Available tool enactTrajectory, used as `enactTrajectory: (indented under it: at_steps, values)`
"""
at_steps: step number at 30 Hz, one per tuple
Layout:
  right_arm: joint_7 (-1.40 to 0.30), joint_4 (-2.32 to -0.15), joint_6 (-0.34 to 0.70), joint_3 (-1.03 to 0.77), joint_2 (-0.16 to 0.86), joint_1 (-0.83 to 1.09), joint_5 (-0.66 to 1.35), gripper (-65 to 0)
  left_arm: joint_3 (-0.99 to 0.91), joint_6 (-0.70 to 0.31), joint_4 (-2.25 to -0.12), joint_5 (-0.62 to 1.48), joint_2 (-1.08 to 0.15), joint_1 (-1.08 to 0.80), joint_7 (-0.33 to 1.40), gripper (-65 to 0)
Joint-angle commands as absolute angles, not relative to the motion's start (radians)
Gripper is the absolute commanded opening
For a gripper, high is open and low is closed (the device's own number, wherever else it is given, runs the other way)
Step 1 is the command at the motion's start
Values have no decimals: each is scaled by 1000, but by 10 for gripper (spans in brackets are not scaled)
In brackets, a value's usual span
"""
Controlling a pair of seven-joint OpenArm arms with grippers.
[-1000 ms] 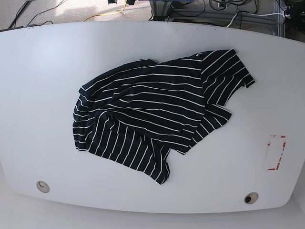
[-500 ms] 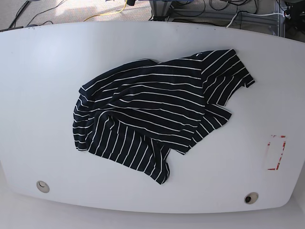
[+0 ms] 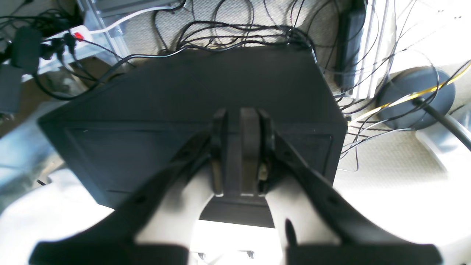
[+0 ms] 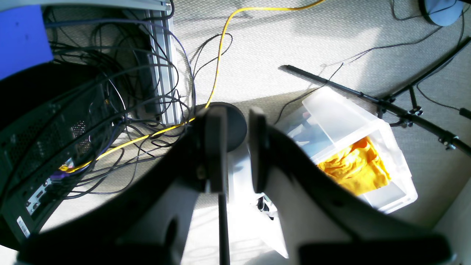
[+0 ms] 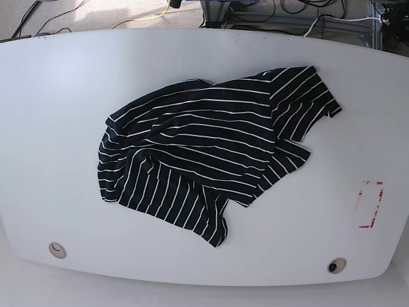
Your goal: Layout the t-shirt on the table in an organized manner, then fold the t-shirt properly
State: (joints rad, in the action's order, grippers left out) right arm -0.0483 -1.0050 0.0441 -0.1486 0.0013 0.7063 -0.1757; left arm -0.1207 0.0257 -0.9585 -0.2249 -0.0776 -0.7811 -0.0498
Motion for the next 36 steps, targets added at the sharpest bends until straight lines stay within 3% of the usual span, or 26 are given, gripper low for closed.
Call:
enactTrajectory:
  at_steps: [1, 11, 36]
  values:
    - [-46, -1051, 40, -149, 9, 750, -162, -548, -120, 32, -1025, -225, -90, -846, -46, -600]
    - [-53, -1237, 40, -149, 27, 866, -158, -548, -92, 34, -1330, -232, -133, -1002, -11, -625]
    - [-45, -1627, 44, -152, 68, 1108, -166, -549, -17, 68, -1652, -224, -212, -1152, 11, -622]
